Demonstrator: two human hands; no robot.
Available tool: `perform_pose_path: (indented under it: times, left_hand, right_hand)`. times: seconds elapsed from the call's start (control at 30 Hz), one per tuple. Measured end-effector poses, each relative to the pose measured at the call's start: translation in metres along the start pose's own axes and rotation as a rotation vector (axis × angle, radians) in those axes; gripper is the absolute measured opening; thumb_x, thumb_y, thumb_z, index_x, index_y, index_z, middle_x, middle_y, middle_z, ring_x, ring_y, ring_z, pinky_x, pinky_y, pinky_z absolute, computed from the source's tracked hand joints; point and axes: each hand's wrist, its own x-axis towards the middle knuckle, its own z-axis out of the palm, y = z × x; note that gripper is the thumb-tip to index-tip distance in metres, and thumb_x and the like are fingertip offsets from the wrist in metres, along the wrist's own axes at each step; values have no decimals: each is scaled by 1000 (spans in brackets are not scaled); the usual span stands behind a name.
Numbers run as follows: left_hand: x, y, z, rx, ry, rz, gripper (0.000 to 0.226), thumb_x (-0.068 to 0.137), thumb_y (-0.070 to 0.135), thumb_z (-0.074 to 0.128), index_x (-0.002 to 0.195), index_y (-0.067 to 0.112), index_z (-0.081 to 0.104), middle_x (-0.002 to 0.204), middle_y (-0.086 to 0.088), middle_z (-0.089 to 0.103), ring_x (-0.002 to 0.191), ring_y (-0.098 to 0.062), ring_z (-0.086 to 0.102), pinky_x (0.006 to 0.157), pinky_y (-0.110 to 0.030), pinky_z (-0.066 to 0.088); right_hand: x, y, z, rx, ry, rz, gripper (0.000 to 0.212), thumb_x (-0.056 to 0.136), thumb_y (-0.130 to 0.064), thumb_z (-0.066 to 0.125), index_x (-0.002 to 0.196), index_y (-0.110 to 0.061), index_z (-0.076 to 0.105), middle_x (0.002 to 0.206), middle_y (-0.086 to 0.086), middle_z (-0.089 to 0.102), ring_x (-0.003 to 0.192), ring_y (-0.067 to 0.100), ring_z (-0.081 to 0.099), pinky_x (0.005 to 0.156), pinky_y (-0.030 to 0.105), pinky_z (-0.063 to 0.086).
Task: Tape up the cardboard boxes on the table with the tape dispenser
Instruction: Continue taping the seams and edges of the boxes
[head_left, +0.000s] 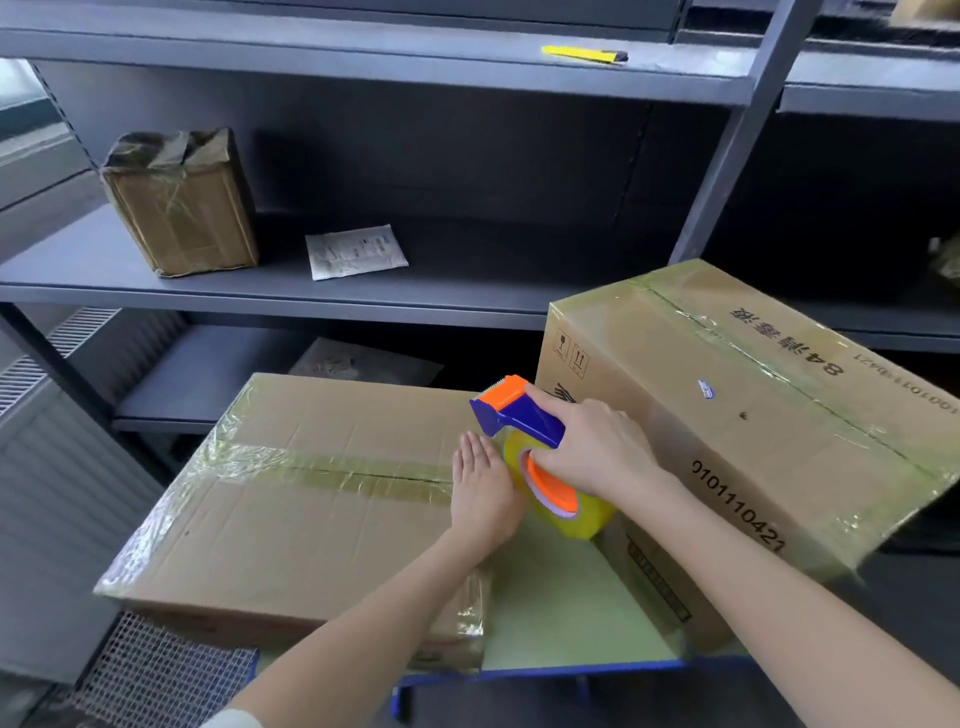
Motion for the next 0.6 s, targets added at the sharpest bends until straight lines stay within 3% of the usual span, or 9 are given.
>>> perform_pose_path:
  times: [0.17, 0.33, 0.47, 0.6]
  left_hand:
    - [-9, -29, -15, -186, -21, 180, 61, 88, -3, 32, 146, -4, 13, 155, -20, 10, 145, -31, 0, 116, -33, -3]
    - [-27, -100, -37, -111, 117, 61, 61, 92, -2, 29, 149, 0, 7, 158, -14, 3, 146, -25, -4, 115, -28, -5]
    - [-42, -145, -66, -22, 204, -60, 61, 92, -2, 30, 148, -1, 7, 157, -15, 4, 146, -28, -1, 116, -29, -3]
    - [-52, -181, -80, 45, 203, -137, 64, 89, -5, 28, 148, -2, 3, 157, -17, 0, 146, -29, -3, 117, -31, -2]
  right_hand:
    - [-4, -7, -3, -21, 43, 5, 74, 89, -53, 53, 149, -41, 11, 116, 9, 53, 103, 29, 55, 76, 31, 46]
    - [0, -39, 11, -147, 159, -44, 74, 90, -49, 50, 150, -38, 8, 106, 11, 49, 82, 23, 47, 67, 29, 41]
    - [11, -79, 44, -207, 436, -175, 61, 77, -48, 42, 135, -29, 52, 70, 11, 46, 56, 21, 35, 50, 27, 29]
    - [17, -115, 77, -216, 497, -286, 53, 79, -34, 37, 127, -28, 60, 68, 11, 47, 57, 25, 45, 51, 28, 36]
